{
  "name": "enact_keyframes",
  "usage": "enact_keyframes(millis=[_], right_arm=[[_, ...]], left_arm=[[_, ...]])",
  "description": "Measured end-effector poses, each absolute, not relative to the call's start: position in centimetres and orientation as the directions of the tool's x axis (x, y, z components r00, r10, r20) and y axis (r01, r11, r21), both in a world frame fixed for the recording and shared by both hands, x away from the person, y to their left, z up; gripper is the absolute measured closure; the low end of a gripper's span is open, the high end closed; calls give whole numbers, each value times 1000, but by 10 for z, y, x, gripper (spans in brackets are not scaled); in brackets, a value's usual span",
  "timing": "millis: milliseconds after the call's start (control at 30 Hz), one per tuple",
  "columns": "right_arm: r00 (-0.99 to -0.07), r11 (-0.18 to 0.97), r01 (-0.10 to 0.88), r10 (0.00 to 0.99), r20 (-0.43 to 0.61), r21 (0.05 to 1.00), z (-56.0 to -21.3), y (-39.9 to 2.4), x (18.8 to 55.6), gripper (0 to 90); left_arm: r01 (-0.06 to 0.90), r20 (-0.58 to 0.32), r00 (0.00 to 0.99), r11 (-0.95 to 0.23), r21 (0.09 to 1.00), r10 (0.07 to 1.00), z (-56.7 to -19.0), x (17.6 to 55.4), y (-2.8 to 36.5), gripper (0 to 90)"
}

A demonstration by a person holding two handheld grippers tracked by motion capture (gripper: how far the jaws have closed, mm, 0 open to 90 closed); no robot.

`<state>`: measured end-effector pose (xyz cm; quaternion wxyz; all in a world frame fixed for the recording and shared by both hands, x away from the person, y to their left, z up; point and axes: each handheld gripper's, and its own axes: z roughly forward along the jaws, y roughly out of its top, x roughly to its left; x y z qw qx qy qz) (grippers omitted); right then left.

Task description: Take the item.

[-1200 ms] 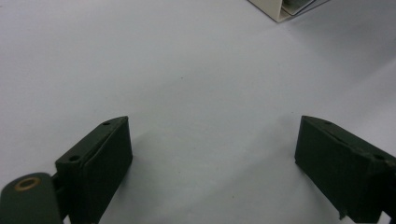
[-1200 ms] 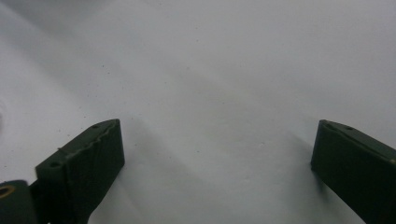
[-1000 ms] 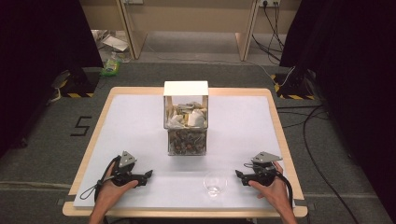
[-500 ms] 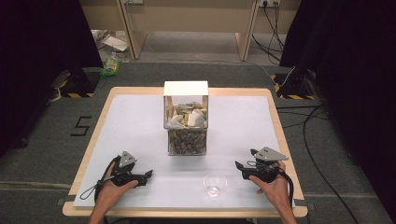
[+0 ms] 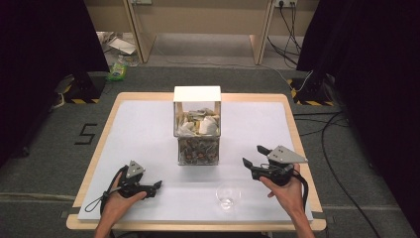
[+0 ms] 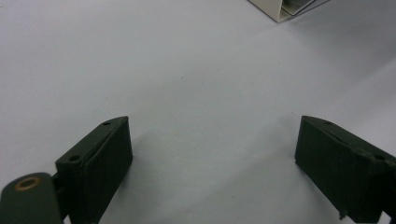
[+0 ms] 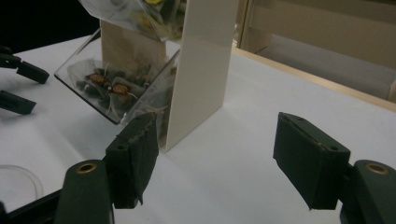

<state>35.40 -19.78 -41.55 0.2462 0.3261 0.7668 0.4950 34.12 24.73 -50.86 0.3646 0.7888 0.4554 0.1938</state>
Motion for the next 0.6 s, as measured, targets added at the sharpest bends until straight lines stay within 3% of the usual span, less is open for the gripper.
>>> enact_keyframes(millis=[600], right_arm=[[-705,231,162,708,-52,959,-384,-177,351,410]], left_arm=[[577,-27,510,-319,752,860,-509,341,247,103]])
